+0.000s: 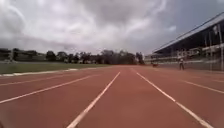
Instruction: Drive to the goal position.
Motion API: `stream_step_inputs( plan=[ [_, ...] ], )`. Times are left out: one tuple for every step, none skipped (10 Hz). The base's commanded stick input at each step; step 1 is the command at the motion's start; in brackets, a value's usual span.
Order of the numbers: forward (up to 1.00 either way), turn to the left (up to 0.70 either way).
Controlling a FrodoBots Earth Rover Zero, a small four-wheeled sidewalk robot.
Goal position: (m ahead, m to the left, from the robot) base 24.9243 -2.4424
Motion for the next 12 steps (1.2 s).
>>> stream_step_inputs(
  plan=[
    [0.6, 0.0],
    [0.6, 0.0],
    [0.6, 0.0],
    [0.6, 0.0],
    [0.6, 0.0],
    [0.6, 0.0],
    [0.6, 0.0],
    [0.6, 0.0],
    [0.6, 0.0],
    [0.6, 0.0],
    [0.6, 0.0],
    [0.6, 0.0]
  ],
)
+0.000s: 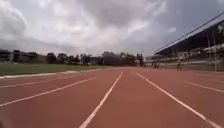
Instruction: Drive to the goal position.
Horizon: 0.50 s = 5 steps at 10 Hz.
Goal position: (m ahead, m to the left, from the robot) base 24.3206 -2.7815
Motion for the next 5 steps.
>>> stream_step_inputs(
  plan=[
    [0.6, 0.0],
    [0.6, 0.0],
    [0.6, 0.0],
    [0.6, 0.0],
    [0.6, 0.0]
  ],
)
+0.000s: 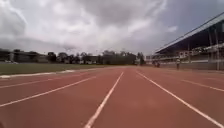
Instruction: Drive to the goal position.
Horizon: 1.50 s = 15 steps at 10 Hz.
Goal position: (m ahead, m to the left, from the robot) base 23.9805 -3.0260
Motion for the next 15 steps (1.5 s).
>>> stream_step_inputs(
  plan=[
    [0.6, 0.0],
    [0.6, 0.0],
    [0.6, 0.0],
    [0.6, 0.0],
    [0.6, 0.0],
    [0.6, 0.0],
    [0.6, 0.0],
    [0.6, 0.0],
    [0.6, 0.0],
    [0.6, 0.0],
    [0.6, 0.0],
    [0.6, 0.0],
    [0.6, 0.0],
    [0.6, 0.0],
    [0.6, 0.0]
  ],
)
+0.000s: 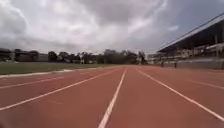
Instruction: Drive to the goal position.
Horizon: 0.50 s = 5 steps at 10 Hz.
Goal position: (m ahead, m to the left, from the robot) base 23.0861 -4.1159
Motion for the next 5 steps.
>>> stream_step_inputs(
  plan=[
    [0.6, 0.0],
    [0.6, 0.0],
    [0.6, 0.0],
    [0.6, 0.0],
    [0.6, 0.0]
  ],
)
